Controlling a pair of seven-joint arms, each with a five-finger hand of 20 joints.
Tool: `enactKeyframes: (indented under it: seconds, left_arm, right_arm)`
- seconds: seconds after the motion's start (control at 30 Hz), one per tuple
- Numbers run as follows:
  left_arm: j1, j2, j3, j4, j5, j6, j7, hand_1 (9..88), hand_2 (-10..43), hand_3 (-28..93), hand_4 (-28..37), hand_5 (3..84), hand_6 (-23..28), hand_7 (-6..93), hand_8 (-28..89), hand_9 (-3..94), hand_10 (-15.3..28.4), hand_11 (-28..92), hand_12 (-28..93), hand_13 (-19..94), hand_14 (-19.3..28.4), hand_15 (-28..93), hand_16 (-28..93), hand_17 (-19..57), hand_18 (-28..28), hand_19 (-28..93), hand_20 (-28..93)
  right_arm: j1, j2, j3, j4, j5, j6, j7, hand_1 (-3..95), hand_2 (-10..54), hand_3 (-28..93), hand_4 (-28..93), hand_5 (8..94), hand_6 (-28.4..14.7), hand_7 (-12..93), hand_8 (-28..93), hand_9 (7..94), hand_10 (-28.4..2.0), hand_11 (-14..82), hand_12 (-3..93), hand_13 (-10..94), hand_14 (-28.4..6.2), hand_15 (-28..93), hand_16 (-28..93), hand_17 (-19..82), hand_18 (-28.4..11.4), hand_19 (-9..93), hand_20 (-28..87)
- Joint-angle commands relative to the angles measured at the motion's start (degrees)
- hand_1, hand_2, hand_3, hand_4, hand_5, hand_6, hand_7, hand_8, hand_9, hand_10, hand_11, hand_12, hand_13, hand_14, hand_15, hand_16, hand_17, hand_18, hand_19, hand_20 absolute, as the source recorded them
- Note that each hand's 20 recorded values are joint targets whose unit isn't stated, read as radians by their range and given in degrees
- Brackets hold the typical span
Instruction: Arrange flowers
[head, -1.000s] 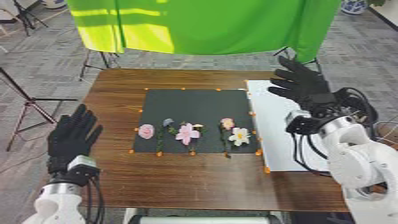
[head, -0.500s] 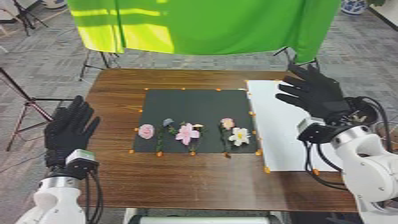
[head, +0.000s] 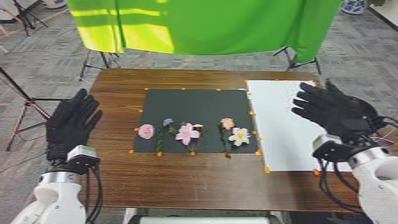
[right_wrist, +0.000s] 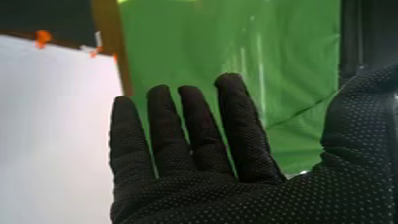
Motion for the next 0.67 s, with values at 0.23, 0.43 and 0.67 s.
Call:
enactKeyframes:
  seconds: [0.23,0.43,0.67]
  left_arm:
    - [1.57,-1.64,-2.1,-1.5,0.04,0.29,0.87,24.8,14.3,71,-28.3,41.5,10.3,10.5,-7,32.3,16.6,21,11,22,16.9,31,-5,-6.6,13.9,31,9]
    - [3.82,0.38,-3.25,-1.72,-0.65,-0.93,0.85,25.2,14.4,71,-28.3,42.5,10.7,11.2,-7,36.6,17.4,28,15,25,17.7,38,-5,-6.7,14.3,32,9]
    - [9.46,-0.85,-5.6,-3.41,-2.35,0.73,1.55,25.6,14.6,71,-28.3,43.5,10.9,12.7,-7,41.1,18.6,37,17,29,18.7,52,-3,-6.1,16.1,38,12]
  right_arm:
    - [-3.29,-1.1,1.17,-1.04,0.45,1.66,-1.19,9.8,6.9,79,-27,51.0,-1.7,10,-11,47.3,-11.8,6.4,9.7,39,-15.3,13,19,18,-17.7,29,29]
    - [-3.99,-2.18,2.06,-1.0,1.38,-0.14,-1.16,10.7,7.1,78,-26,53.3,-2.2,11,-11,52.1,-13.3,6.4,12.0,47,-14.9,15,24,18,-18.4,42,32]
    - [-4.34,-2.18,3.22,-1.77,-2.29,-1.24,0.41,13.1,5.2,78,-26,56.0,-2.9,13,-11,59.4,-15.4,10.6,14.7,53,-14.0,33,23,18,-19.1,55,35]
